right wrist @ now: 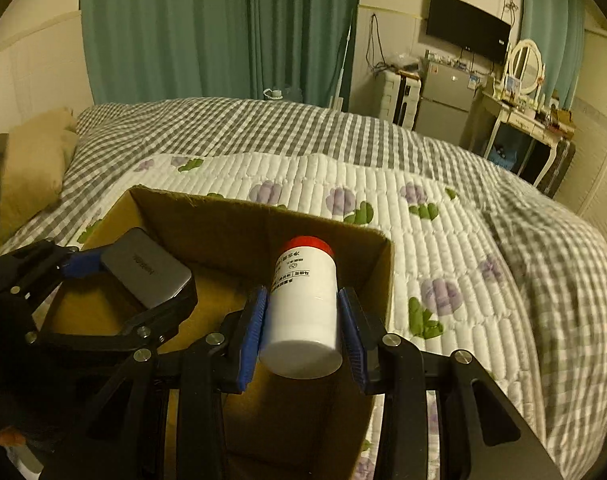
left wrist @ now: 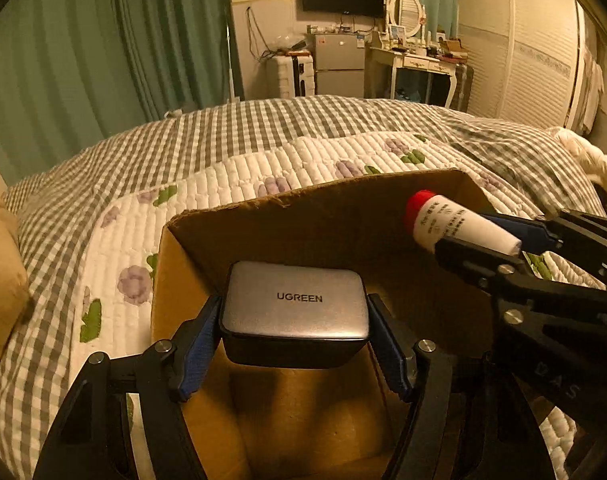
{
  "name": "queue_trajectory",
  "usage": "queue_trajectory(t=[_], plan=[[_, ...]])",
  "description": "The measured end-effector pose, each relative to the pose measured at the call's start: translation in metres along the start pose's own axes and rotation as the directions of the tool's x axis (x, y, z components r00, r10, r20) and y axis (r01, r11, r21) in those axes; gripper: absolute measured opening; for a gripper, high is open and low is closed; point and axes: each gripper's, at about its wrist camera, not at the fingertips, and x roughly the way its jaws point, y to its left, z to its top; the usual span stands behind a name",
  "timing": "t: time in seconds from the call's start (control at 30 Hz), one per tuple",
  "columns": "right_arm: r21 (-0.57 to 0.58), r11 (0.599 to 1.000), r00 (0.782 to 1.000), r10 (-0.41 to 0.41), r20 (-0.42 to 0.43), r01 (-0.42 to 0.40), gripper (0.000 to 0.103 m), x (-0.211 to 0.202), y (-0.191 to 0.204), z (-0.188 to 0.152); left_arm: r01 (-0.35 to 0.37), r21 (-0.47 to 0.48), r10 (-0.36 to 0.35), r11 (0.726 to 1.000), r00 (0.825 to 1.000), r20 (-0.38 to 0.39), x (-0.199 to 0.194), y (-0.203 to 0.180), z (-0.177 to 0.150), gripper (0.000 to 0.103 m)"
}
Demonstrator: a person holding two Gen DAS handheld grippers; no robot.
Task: Organize rigid objects
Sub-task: 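Carry both items over the box and release them inside, then grasp the black remote with the left tool while the right grasps the white hair dryer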
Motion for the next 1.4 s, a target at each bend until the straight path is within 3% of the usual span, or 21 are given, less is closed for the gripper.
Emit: queue_trajectory(t=[0.1, 0.17, 0.27, 0.33, 0.5, 0.63, 0.8, 1.0, 1.07, 1.23, 1.4], plan=[[0.011, 1.000, 1.000, 0.003, 0.028, -0.004, 0.039, -0.008, -0.003, -0.002, 0.000, 0.017, 0.000, 1.000, 0.999, 0.042, -0.010, -0.003, 0.003, 0.070], [0.032, 0.999, 0.998, 0.015, 0.058, -0.017, 0.068, -0.022, -0.006, 0.001, -0.005, 0.025, 0.004, 1.000, 0.999, 0.051, -0.019, -0.005, 0.006, 0.074], [0.041, 0.999, 0.994, 0.008, 0.109, -0.012, 0.070, -0.054, -0.008, 0.009, -0.014, 0.035, 0.012, 0.999, 0.998, 0.065, -0.040, -0.006, 0.009, 0.085], [0.032, 0.999, 0.990, -0.007, 0.140, 0.003, 0.070, -0.081, -0.009, 0.015, -0.014, 0.037, 0.011, 0.999, 0.997, 0.075, -0.059, -0.005, 0.007, 0.087], [-0.016, 0.999, 0.980, -0.038, 0.193, 0.041, 0.088, -0.157, -0.005, 0.013, -0.024, 0.042, 0.020, 0.999, 0.994, 0.105, -0.119, 0.000, -0.012, 0.103], [-0.065, 0.995, 0.976, -0.057, 0.210, 0.072, 0.103, -0.209, 0.006, -0.012, -0.018, 0.038, 0.015, 0.999, 0.996, 0.087, -0.153, 0.002, -0.040, 0.103], [-0.134, 0.991, 0.987, 0.008, 0.159, 0.013, 0.103, -0.228, 0.025, -0.068, -0.066, 0.002, 0.066, 0.998, 0.995, 0.072, -0.178, 0.002, -0.093, 0.103], [-0.215, 0.971, 0.994, 0.105, -0.016, -0.106, 0.103, -0.182, 0.051, -0.142, -0.049, -0.124, 0.049, 0.991, 0.999, -0.002, -0.166, 0.004, -0.159, 0.103], [-0.258, 0.959, 0.992, 0.098, -0.081, -0.116, 0.103, -0.160, 0.058, -0.162, -0.054, -0.155, 0.046, 0.986, 0.998, -0.050, -0.156, 0.002, -0.178, 0.103], [-0.381, 0.910, 0.975, 0.085, -0.205, -0.160, 0.101, -0.127, 0.077, -0.190, -0.090, -0.112, 0.079, 0.990, 0.991, -0.105, -0.138, -0.007, -0.197, 0.103], [-0.466, 0.861, 0.949, 0.057, -0.309, -0.204, 0.082, -0.104, 0.088, -0.207, -0.099, -0.106, 0.088, 0.989, 0.990, -0.107, -0.135, -0.008, -0.196, 0.103]])
